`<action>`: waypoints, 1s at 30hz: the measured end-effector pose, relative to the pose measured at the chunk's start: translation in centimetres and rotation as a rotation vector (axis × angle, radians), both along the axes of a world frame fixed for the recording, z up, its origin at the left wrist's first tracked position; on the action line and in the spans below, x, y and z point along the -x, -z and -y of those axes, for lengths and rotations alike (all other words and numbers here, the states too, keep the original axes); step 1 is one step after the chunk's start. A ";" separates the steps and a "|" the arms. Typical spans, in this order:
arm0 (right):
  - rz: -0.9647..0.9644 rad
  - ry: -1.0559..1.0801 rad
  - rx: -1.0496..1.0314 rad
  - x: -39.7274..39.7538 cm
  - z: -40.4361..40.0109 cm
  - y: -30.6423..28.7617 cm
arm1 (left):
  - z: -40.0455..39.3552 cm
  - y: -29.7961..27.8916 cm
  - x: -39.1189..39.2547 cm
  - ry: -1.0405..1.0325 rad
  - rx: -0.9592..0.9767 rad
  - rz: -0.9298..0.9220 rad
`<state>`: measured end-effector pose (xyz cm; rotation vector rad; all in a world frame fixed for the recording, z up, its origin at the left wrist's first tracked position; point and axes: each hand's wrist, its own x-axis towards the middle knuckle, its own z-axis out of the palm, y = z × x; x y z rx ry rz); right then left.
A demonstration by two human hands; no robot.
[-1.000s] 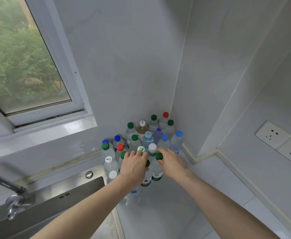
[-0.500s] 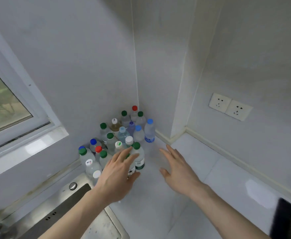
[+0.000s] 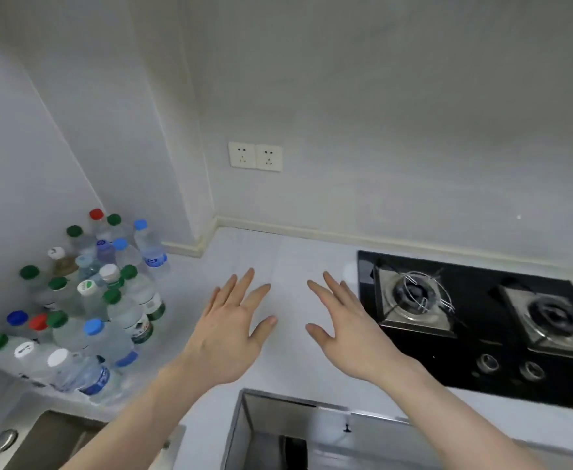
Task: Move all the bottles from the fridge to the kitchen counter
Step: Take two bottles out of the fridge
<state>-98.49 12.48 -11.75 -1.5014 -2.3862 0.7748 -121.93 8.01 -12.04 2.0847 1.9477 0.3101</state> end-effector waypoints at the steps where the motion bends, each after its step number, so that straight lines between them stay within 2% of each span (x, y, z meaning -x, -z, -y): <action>1: -0.004 0.031 -0.010 -1.4 1.1 -0.2 | 0.3 -0.1 -1.3 0.034 0.002 0.009; 8: -0.035 0.319 -0.082 -13.7 8.6 -2.3 | 1.3 -2.5 -13.0 0.324 -0.037 -0.020; 14: -0.062 0.515 -0.112 -23.5 14.1 -3.4 | 2.1 -4.7 -23.4 0.493 -0.082 0.021; 26: 0.093 0.915 -0.108 -52.0 30.4 -5.8 | 9.9 -5.9 -56.1 0.894 -0.123 0.114; 30: 0.102 1.007 -0.140 -57.7 34.6 -6.6 | 12.4 -6.7 -63.9 0.996 -0.151 0.146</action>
